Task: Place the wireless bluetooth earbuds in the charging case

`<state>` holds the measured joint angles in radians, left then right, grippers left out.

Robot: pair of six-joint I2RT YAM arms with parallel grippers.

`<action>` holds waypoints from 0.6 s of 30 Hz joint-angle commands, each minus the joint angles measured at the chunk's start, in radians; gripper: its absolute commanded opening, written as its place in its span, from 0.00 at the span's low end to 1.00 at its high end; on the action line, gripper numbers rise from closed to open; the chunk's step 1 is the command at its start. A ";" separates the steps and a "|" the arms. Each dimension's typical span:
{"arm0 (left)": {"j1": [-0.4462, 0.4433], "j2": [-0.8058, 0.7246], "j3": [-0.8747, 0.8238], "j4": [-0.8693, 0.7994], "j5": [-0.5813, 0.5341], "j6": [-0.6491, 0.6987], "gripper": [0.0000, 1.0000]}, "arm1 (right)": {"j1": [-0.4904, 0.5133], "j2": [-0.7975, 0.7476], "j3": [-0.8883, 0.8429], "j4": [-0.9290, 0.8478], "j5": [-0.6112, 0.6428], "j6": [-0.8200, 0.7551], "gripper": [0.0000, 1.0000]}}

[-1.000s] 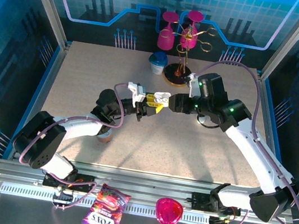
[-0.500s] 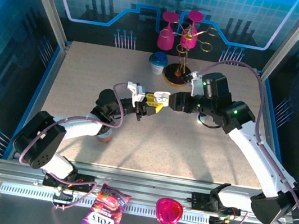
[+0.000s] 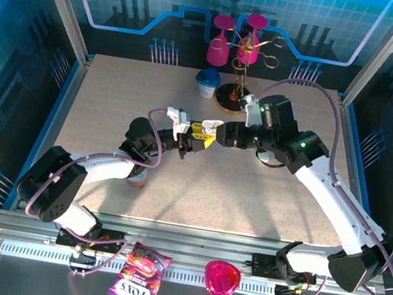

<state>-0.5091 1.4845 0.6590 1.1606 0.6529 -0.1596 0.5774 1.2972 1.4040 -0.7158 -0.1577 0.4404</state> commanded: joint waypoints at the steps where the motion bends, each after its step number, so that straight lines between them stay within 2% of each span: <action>1: 0.009 -0.025 0.011 0.041 0.022 -0.015 0.00 | -0.014 -0.022 -0.006 -0.027 0.021 -0.012 0.65; 7: 0.009 -0.016 0.016 0.052 0.027 -0.022 0.00 | -0.017 -0.048 -0.008 -0.044 0.031 -0.016 0.65; 11: 0.009 -0.011 0.013 0.053 0.031 -0.017 0.00 | -0.017 -0.062 -0.009 0.010 -0.038 0.003 0.66; 18: 0.010 -0.014 0.007 0.080 0.044 -0.024 0.00 | -0.048 -0.005 -0.001 0.028 -0.048 0.052 0.69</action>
<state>-0.5056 1.4845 0.6590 1.1805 0.6643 -0.1623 0.5579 1.2675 1.4036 -0.7013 -0.1944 0.4644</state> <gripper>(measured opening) 0.221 0.694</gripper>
